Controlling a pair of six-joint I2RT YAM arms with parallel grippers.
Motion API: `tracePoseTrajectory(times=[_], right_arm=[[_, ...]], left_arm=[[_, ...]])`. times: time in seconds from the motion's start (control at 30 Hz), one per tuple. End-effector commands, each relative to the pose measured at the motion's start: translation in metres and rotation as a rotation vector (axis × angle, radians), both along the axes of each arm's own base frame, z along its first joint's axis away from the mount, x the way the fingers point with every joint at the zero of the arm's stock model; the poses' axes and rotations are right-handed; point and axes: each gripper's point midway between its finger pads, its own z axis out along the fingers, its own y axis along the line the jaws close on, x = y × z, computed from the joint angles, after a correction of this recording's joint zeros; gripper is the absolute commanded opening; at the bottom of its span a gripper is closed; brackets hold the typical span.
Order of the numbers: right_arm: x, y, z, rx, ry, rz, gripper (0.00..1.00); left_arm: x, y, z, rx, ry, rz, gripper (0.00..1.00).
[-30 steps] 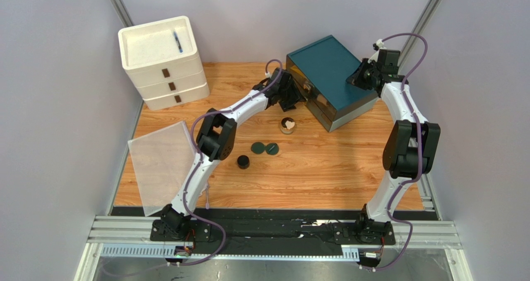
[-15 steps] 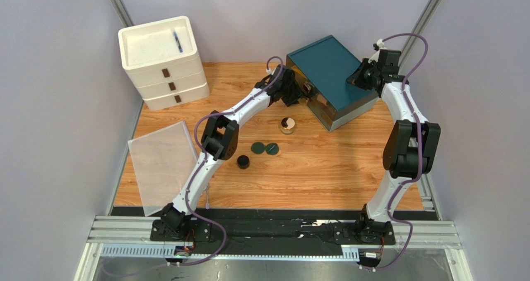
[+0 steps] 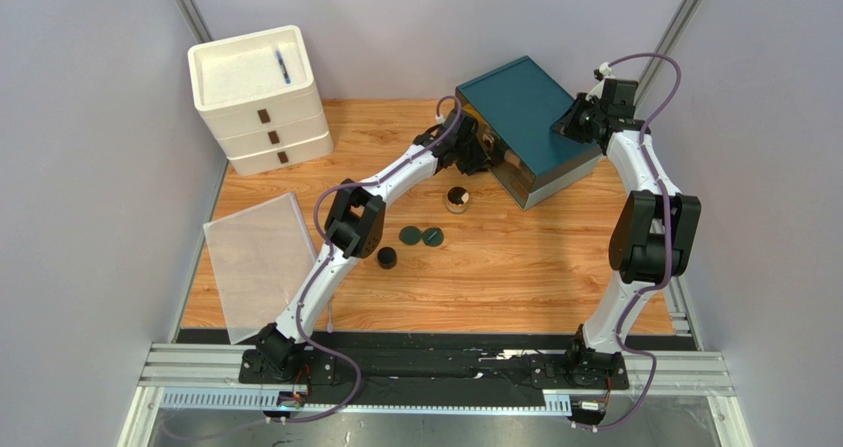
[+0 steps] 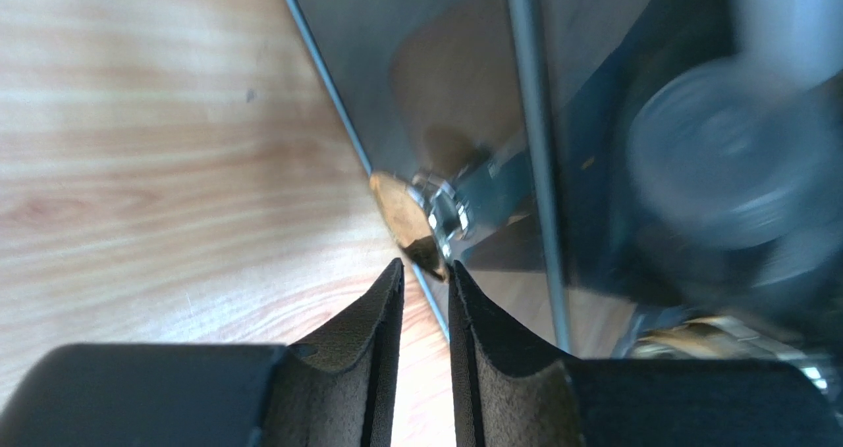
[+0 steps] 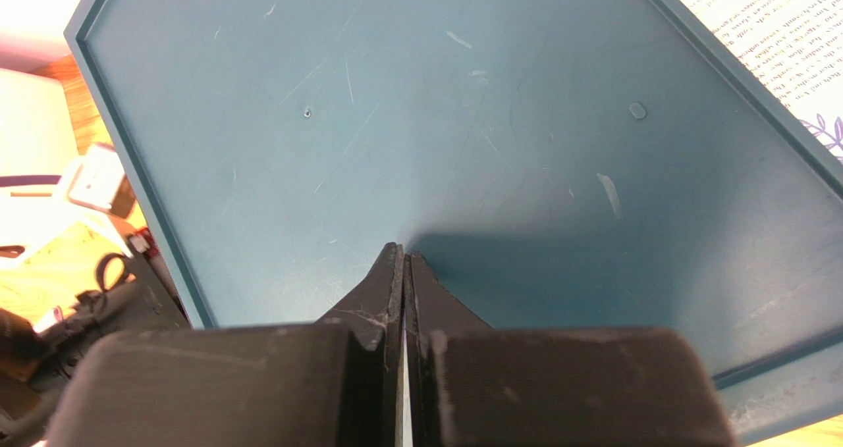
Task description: Organize the makeup
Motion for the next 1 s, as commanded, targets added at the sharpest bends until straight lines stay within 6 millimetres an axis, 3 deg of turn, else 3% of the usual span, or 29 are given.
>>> tracePoseTrajectory(times=[0.0, 0.07, 0.17, 0.3, 0.47, 0.63, 0.77, 0.97], right_arm=[[-0.119, -0.006, -0.168, -0.069, 0.661, -0.006, 0.00], [-0.119, -0.006, -0.168, -0.069, 0.663, -0.006, 0.00], [-0.120, -0.006, -0.167, -0.074, 0.658, -0.004, 0.00], [-0.119, -0.006, -0.166, -0.070, 0.653, -0.005, 0.00], [-0.119, -0.005, -0.166, -0.064, 0.655, -0.003, 0.00], [-0.119, -0.005, -0.166, -0.066, 0.655, -0.003, 0.00], [-0.118, -0.005, -0.167, -0.065, 0.657, -0.004, 0.00], [-0.116, -0.004, -0.167, -0.060, 0.656, -0.001, 0.00]], left_arm=[[-0.026, 0.023, -0.027, 0.113, 0.098, -0.038, 0.27], [-0.030, 0.031, -0.034, 0.118, 0.134, -0.013, 0.28], [-0.023, 0.036, -0.029, 0.087, 0.112, 0.019, 0.30], [-0.003, 0.029, 0.009, 0.089, -0.047, -0.051, 0.42], [0.004, 0.023, 0.033, 0.041, -0.142, -0.070, 0.55], [-0.001, 0.015, 0.030, -0.007, -0.133, -0.108, 0.56], [-0.003, 0.005, 0.037, -0.051, -0.168, -0.166, 0.53], [0.002, 0.007, 0.048, -0.081, -0.208, -0.158, 0.54]])
